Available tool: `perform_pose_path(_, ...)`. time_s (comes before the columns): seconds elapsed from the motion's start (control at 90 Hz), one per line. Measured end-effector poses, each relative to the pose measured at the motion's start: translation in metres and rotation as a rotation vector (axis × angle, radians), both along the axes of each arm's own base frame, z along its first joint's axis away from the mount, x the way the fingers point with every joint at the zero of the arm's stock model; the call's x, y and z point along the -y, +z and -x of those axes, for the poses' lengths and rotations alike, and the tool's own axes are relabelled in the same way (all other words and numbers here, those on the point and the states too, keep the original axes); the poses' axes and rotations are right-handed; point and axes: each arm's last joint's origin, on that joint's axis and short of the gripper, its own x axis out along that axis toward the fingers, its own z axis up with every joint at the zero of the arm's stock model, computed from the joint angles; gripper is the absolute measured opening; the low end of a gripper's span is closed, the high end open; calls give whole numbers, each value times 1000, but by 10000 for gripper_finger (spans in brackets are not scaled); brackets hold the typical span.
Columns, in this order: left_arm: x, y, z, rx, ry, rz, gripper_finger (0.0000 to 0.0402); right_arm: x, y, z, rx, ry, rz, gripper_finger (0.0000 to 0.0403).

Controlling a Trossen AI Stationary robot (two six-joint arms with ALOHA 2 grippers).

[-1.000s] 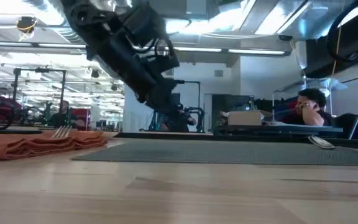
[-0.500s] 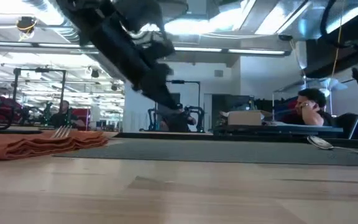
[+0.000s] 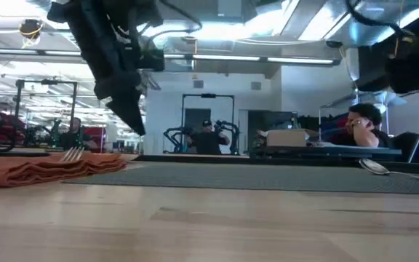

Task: Set table place
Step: Adjust the gray tablemat and orange table napkin

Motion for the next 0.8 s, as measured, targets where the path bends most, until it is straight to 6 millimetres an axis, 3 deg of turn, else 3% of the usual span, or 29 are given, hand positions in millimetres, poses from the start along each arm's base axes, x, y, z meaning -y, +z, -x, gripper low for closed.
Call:
perform_pose_path(0.344, 9, -5, 15, -115, 52, 22, 0, 46, 8, -43, 151, 19, 176, 0)
perform_pose_path(0.478, 9, -5, 15, -115, 61, 25, 0, 59, 3, -56, 155, 43, 211, 0)
perform_pose_path(0.8, 6, -20, 12, -193, 62, 9, 0, 56, -26, -72, 122, 89, 159, 0)
